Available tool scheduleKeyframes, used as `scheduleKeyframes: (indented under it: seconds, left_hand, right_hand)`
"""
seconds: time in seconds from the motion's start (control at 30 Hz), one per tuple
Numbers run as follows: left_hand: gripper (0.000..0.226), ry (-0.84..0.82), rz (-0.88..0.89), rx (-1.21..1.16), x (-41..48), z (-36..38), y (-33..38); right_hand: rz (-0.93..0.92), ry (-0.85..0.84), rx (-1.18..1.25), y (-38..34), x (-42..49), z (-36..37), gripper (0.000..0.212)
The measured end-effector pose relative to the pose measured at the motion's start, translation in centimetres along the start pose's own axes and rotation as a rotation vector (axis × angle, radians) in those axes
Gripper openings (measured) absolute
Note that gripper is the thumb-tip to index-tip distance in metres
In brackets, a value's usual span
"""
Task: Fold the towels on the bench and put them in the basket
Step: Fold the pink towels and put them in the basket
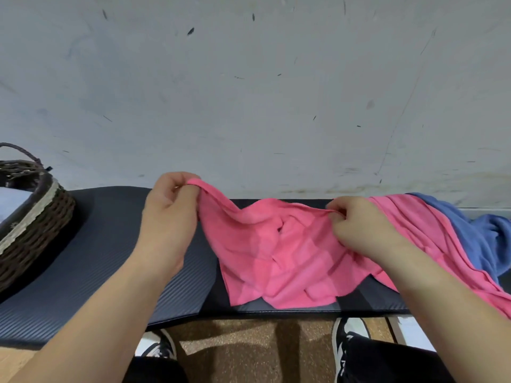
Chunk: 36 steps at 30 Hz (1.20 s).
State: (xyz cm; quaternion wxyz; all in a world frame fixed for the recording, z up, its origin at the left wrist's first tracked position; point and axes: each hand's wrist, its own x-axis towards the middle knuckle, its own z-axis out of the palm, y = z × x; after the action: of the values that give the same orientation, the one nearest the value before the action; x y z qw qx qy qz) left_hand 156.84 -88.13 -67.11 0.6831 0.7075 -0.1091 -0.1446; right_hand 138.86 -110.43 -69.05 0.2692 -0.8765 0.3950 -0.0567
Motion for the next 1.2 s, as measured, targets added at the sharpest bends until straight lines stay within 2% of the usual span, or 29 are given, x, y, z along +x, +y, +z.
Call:
scheduleKeyframes:
  seconds: [0.1,0.17,0.23,0.3,0.4,0.47,0.5,0.57,0.6,0.63,0.67,0.73,0.77,0.8,0.83,0.9,1.03,1.1,1.2]
  left_hand:
    - [0.021,-0.164,0.074,0.099,-1.7,1.1,0.1]
    - [0.021,-0.285,0.096,0.123,-2.8,1.9,0.5]
    - [0.020,-0.384,0.081,0.070,-3.6,2.4,1.0]
    - [0.019,-0.419,0.071,0.025,-3.8,2.6,1.2]
    - [0.022,-0.344,0.090,0.044,-3.0,2.2,1.1]
    - [0.022,-0.288,0.076,0.012,-2.2,1.7,1.1]
    - [0.021,-0.276,0.066,-0.002,-1.9,1.4,1.1]
    - [0.016,-0.264,0.051,-0.031,-1.7,0.9,1.1]
    - [0.014,-0.252,0.052,-0.043,-1.7,0.7,1.1]
    - [0.014,-0.235,0.066,-0.040,-1.7,0.4,0.9]
    - [0.016,-0.218,0.082,-0.023,-1.6,0.1,0.9]
    - [0.017,-0.186,0.114,0.017,-1.3,-0.8,0.7]
    - [0.017,-0.167,0.131,0.029,-1.2,-1.3,0.7]
    - [0.017,-0.139,0.149,0.041,-1.0,-1.9,0.7]
    - [0.017,-0.100,0.177,0.058,-0.9,-2.6,0.7]
    - [0.017,-0.016,0.228,0.089,-0.8,-3.9,0.6]
    - [0.018,0.095,0.255,0.128,-0.2,-5.7,1.5]
    - [0.028,0.009,0.279,0.204,-0.6,-6.6,3.0]
    - [0.042,-0.223,0.364,0.651,-1.7,-8.4,5.7]
  right_hand:
    - [-0.206,-0.109,0.228,-2.0,-1.2,0.5,0.052]
    - [-0.314,-0.197,0.438,-4.0,-2.5,1.1,0.062]
    - [-0.373,-0.223,0.587,-5.3,-3.3,1.6,0.057]
    - [-0.385,-0.234,0.683,-6.4,-3.5,1.7,0.042]
    - [-0.401,-0.308,0.685,-6.4,-2.7,1.7,0.015]
    - [-0.406,-0.378,0.683,-6.1,-2.1,1.8,0.010]
    - [-0.405,-0.399,0.660,-6.1,-2.0,1.9,0.015]
    - [-0.421,-0.410,0.488,-6.3,-1.8,2.3,0.044]
    - [-0.454,-0.403,0.358,-6.5,-1.8,2.8,0.059]
    - [-0.513,-0.382,0.229,-6.7,-1.8,3.6,0.064]
    - [-0.576,-0.355,0.137,-6.7,-1.5,4.7,0.056]
    - [-0.622,-0.316,0.115,-6.6,-0.7,6.4,0.020]
    - [-0.594,-0.323,0.164,-6.8,-0.4,6.7,0.005]
    - [-0.540,-0.337,0.254,-6.9,-0.1,6.8,0.005]
    - [-0.486,-0.342,0.363,-7.2,0.2,6.7,0.012]
    - [-0.387,-0.284,0.560,-7.7,0.5,6.1,0.011]
    - [-0.315,-0.142,0.825,-8.7,0.1,4.5,0.022]
    - [-0.343,-0.014,0.798,-9.0,-0.4,3.2,0.030]
    - [-0.398,0.145,0.574,-9.8,-1.3,0.4,0.042]
